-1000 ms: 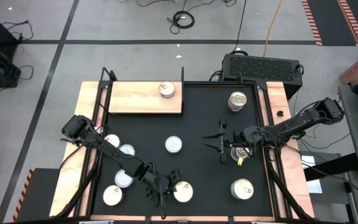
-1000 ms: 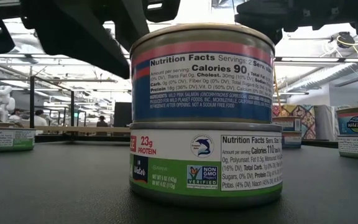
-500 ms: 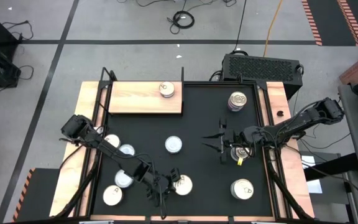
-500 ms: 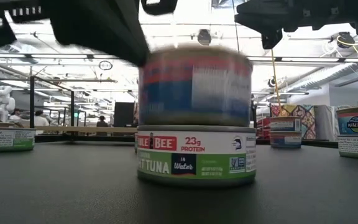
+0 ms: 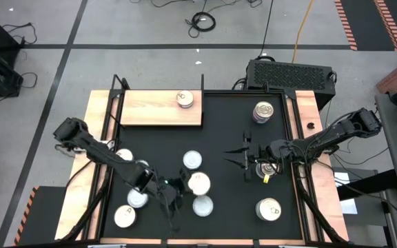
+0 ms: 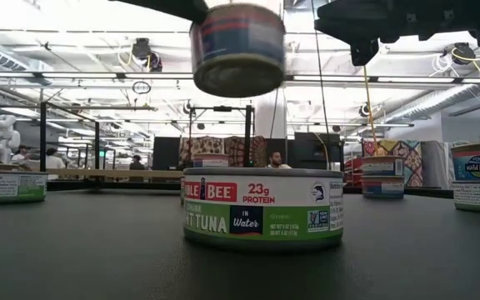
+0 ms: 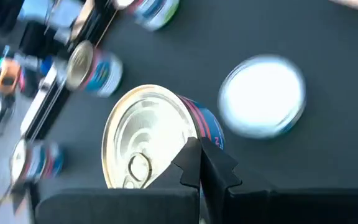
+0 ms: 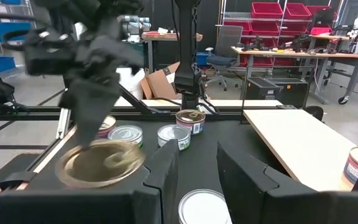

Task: Stack canned seafood by type on shelf
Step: Put the blue-pink tuna can on the shelf

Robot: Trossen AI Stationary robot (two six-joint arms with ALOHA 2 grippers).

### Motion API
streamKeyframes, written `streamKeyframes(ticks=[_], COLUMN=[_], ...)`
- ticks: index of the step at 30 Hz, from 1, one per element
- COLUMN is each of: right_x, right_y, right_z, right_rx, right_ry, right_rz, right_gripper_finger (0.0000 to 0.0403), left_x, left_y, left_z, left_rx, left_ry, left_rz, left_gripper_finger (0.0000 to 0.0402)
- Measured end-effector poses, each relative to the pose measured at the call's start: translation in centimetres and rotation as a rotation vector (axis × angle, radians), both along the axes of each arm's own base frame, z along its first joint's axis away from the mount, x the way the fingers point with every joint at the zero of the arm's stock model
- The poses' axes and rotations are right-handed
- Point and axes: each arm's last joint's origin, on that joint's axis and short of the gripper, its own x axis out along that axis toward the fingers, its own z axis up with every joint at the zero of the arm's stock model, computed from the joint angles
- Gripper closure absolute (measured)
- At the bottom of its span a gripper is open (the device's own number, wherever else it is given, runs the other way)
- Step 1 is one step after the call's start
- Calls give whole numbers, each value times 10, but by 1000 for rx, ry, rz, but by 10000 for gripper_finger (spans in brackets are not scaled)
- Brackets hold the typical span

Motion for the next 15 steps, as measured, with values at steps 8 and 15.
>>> streamKeyframes(ticks=[8, 15], right_x=[0, 0], right_y=[0, 0], right_z=[0, -1], right_rx=[-1, -3], right_ry=[2, 9], right_rz=[0, 0], right_gripper_finger=[298, 298], left_x=[-22, -61], left_y=[43, 94], left_z=[15, 4], left_rx=[38, 21], left_ry=[28, -4], left_rz=[252, 447], left_gripper_finger=[401, 401])
